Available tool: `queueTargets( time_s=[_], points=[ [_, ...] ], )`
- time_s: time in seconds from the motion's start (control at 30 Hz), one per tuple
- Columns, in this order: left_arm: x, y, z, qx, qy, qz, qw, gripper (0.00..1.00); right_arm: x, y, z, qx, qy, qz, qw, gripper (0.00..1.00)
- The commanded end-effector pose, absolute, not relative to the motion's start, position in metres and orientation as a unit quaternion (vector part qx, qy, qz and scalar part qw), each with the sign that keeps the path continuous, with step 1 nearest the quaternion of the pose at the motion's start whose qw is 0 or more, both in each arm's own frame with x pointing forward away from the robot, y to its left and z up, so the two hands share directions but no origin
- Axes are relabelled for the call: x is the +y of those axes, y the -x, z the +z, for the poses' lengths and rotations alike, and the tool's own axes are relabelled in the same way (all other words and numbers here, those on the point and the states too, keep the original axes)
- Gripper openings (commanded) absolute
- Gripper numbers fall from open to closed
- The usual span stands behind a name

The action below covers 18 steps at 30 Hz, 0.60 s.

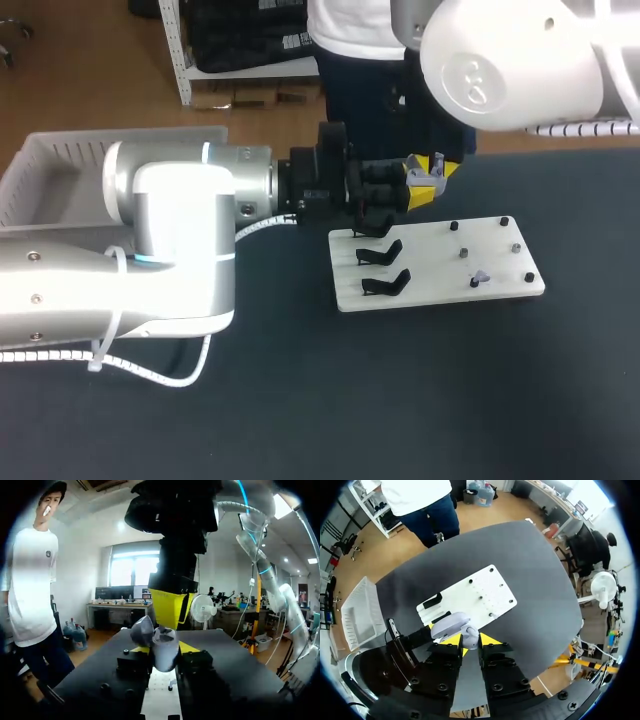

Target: Pick up each earbud case from the left stands, insert the matching earbuds, close the lid, and place the case in the box.

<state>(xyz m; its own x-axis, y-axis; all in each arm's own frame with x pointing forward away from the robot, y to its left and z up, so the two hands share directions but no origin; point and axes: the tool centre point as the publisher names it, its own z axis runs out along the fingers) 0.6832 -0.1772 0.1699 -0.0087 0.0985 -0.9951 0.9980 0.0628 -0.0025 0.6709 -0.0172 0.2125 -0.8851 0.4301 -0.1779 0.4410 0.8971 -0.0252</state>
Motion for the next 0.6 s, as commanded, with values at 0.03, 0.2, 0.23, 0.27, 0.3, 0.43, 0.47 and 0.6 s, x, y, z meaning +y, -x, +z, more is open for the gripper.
queueTargets(
  time_s=[0.03,0.2,0.23,0.27,0.3,0.43,0.47,0.6],
  points=[
    [-0.1771,-0.6819,0.1681,0.539,-0.504,-0.459,0.494,0.00,-0.0172,-0.6706,0.2102,0.971,-0.223,-0.033,0.083,0.00],
    [-0.1771,-0.6819,0.1681,0.539,-0.504,-0.459,0.494,0.00,-0.0139,-0.6695,0.2098,0.972,-0.219,-0.034,0.082,0.00],
    [-0.1771,-0.6819,0.1681,0.539,-0.504,-0.459,0.494,0.00,-0.0136,-0.6695,0.2097,0.972,-0.219,-0.034,0.082,0.00],
    [-0.1771,-0.6819,0.1681,0.539,-0.504,-0.459,0.494,0.00,-0.0134,-0.6696,0.2094,0.972,-0.218,-0.034,0.082,0.00],
    [-0.1771,-0.6819,0.1681,0.539,-0.504,-0.459,0.494,0.00,-0.0133,-0.6696,0.2093,0.972,-0.218,-0.035,0.082,0.00],
    [-0.1771,-0.6819,0.1681,0.539,-0.504,-0.459,0.494,0.00,-0.0138,-0.6701,0.2083,0.972,-0.219,-0.036,0.081,0.00],
    [-0.1771,-0.6819,0.1681,0.539,-0.504,-0.459,0.494,0.00,-0.0141,-0.6702,0.2081,0.972,-0.220,-0.037,0.081,0.00],
    [-0.1771,-0.6819,0.1681,0.539,-0.504,-0.459,0.494,0.00,-0.0148,-0.6706,0.2084,0.971,-0.221,-0.036,0.082,0.00]
  ],
)
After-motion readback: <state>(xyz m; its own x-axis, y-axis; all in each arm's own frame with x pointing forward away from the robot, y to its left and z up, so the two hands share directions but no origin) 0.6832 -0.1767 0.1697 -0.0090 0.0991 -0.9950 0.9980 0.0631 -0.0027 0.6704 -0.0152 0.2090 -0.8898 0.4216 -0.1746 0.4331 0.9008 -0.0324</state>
